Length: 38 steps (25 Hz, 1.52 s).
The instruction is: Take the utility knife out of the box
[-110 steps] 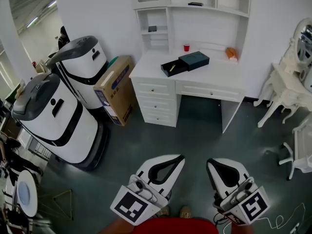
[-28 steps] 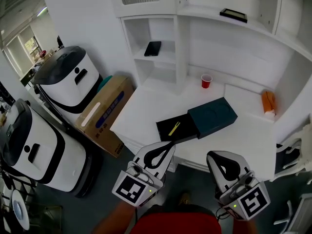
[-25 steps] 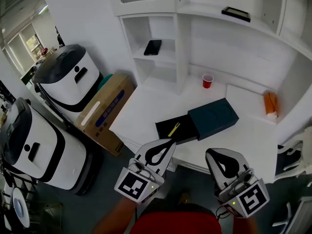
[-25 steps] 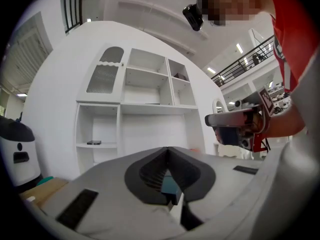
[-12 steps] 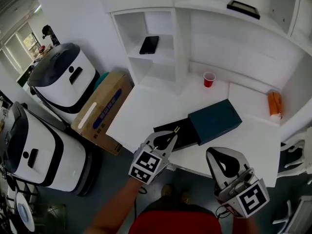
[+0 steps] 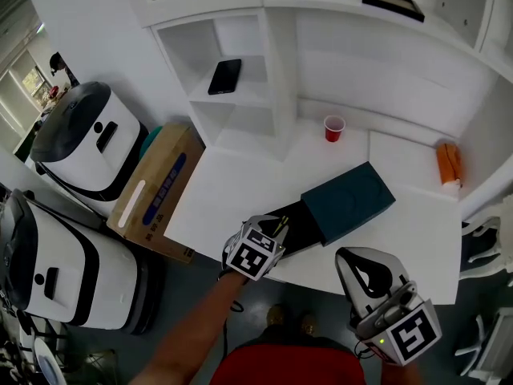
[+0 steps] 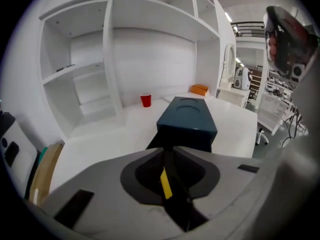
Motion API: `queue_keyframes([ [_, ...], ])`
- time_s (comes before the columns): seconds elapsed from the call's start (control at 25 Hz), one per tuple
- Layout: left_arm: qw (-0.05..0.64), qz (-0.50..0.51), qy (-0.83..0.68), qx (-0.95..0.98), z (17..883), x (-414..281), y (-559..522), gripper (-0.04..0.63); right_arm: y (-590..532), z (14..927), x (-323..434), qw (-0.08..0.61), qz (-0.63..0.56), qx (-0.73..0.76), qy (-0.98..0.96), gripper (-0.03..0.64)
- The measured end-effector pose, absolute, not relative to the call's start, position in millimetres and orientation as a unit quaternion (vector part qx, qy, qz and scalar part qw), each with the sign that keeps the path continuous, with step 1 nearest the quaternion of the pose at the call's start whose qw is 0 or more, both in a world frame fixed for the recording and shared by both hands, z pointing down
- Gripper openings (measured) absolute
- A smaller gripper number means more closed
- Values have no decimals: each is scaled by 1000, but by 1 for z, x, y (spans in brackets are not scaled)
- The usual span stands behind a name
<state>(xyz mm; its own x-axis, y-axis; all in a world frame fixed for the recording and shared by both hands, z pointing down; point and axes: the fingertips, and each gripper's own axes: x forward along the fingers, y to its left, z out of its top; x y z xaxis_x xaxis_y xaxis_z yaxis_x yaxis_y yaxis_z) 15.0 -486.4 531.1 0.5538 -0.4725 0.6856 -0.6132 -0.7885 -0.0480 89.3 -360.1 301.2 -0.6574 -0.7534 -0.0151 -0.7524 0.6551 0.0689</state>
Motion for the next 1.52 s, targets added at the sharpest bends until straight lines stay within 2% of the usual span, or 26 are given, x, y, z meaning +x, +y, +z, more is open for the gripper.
queue_keyframes([
  [0.24, 140, 410, -316, 844, 565, 9, -497, 144, -369, 303, 94, 4, -31, 422, -906, -2],
  [0.52, 154, 471, -301, 815, 581, 10, -501, 149, -376, 306, 101, -7, -21, 427, -904, -2],
  [0.76, 121, 552, -279, 776, 602, 9, -495, 161, -380, 306, 112, -25, -15, 431, -902, -2],
  [0.92, 150, 568, -258, 767, 605, 9, -494, 163, -381, 310, 118, -34, -7, 432, -901, -2],
  [1.0, 175, 565, -242, 769, 606, 10, -491, 130, -381, 311, 121, -37, -5, 431, -901, -2],
  [1.08, 186, 563, -231, 771, 606, 10, -490, 130, -382, 312, 124, -38, -3, 432, -901, -2],
  [1.16, 173, 561, -226, 777, 604, 12, -493, 124, -383, 312, 129, -39, -2, 435, -900, -2],
  [1.24, 162, 567, -222, 777, 603, 13, -493, 86, -386, 312, 136, -42, 1, 445, -895, -2],
  [1.52, 158, 564, -219, 781, 603, 11, -485, 81, -389, 309, 141, -53, 5, 456, -888, -2],
])
